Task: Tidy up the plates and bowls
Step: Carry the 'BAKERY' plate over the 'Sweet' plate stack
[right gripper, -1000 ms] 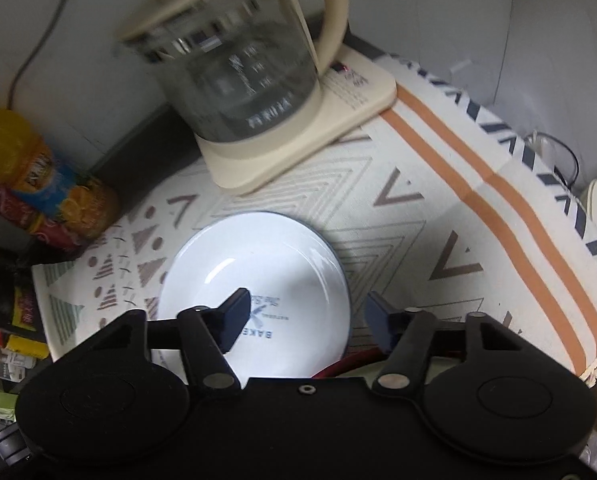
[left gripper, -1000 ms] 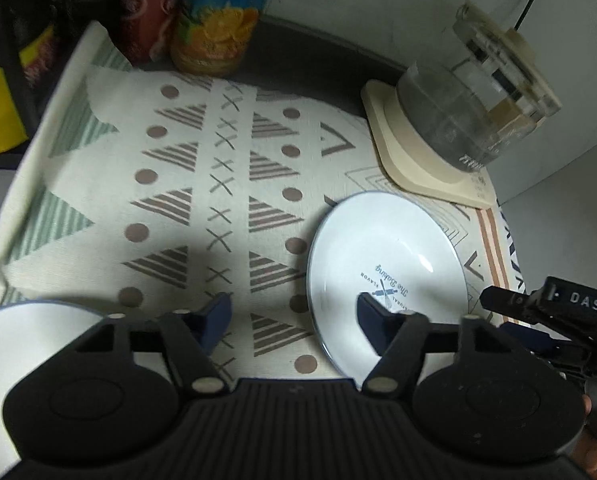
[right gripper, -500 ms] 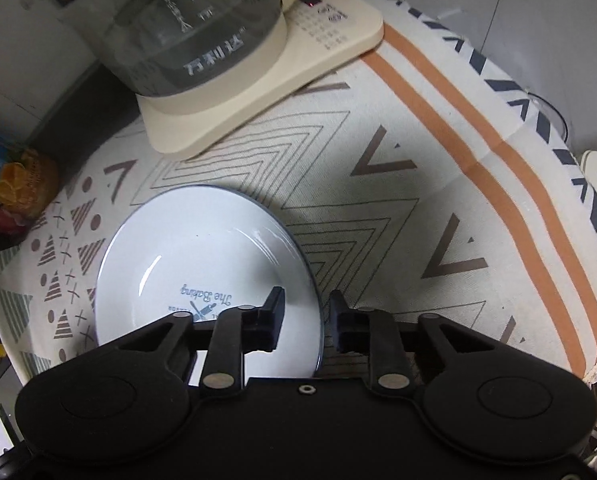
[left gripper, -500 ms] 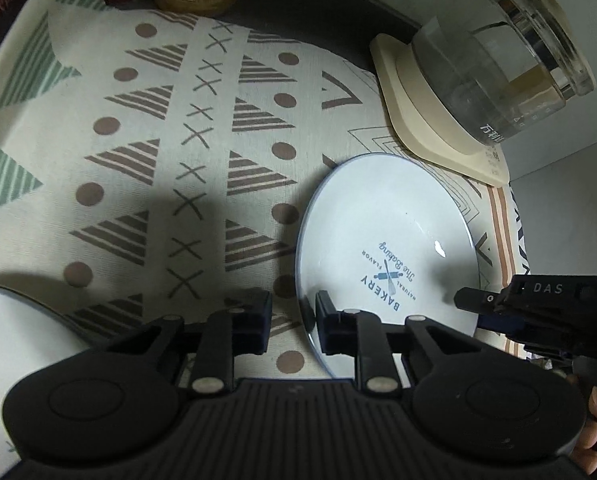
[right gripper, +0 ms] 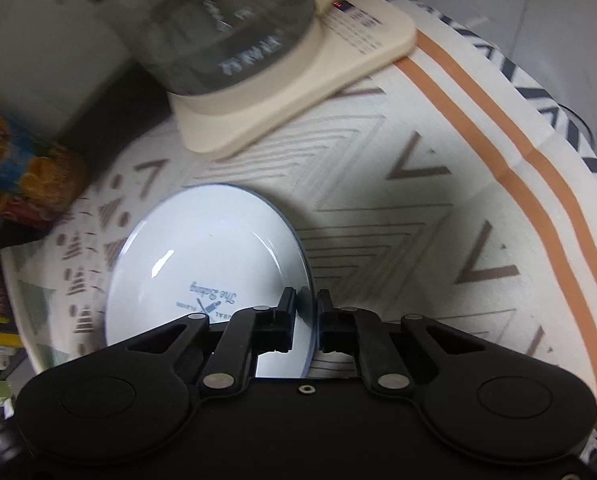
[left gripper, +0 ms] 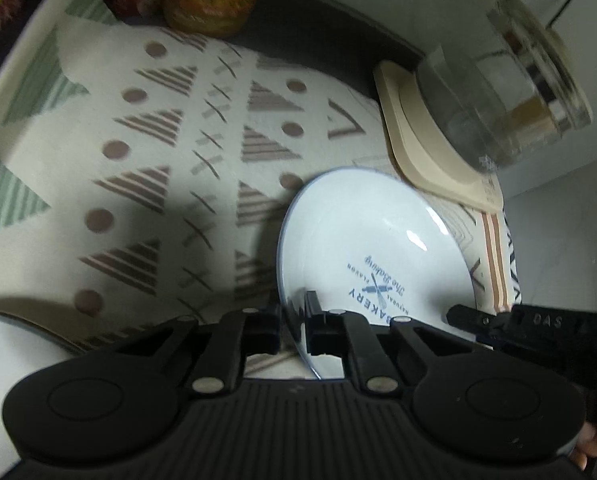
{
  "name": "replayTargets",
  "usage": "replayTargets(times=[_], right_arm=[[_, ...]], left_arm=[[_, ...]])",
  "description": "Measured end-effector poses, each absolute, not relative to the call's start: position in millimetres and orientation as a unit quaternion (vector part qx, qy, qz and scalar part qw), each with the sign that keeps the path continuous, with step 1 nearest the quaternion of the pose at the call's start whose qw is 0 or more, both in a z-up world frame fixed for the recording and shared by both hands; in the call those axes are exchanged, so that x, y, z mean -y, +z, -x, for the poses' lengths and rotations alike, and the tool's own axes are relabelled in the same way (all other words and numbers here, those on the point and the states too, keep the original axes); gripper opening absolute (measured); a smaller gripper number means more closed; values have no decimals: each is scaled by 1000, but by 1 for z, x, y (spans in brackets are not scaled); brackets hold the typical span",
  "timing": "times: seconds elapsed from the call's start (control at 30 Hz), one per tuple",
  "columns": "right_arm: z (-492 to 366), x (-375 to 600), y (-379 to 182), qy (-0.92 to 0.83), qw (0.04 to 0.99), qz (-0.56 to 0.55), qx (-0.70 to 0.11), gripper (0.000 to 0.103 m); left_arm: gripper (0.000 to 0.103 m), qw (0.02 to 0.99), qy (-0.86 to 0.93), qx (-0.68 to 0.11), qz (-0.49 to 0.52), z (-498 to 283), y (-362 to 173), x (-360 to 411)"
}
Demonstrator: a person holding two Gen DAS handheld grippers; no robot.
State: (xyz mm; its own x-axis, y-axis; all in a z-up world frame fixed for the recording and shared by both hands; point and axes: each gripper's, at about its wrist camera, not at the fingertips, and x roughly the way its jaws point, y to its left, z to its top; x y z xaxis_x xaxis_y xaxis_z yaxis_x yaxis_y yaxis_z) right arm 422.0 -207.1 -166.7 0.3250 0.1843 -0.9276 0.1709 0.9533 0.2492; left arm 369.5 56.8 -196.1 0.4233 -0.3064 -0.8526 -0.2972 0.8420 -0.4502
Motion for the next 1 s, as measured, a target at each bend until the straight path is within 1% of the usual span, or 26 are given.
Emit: replayTargets(times=[0.17,0.4,1.0], right_arm=[[-418,194,-156,36,812,-162,-559,6],[-409,175,-142,74,821,-165,-541,6],[-362,140,-111,161,832,-145,-511,7]], left_arm=[[9,802,14,-520,293,-365,-185,-76],[9,804,37,-509,307,-346,-178,-95],[9,826,98,-452,323,-262,-132,-122]])
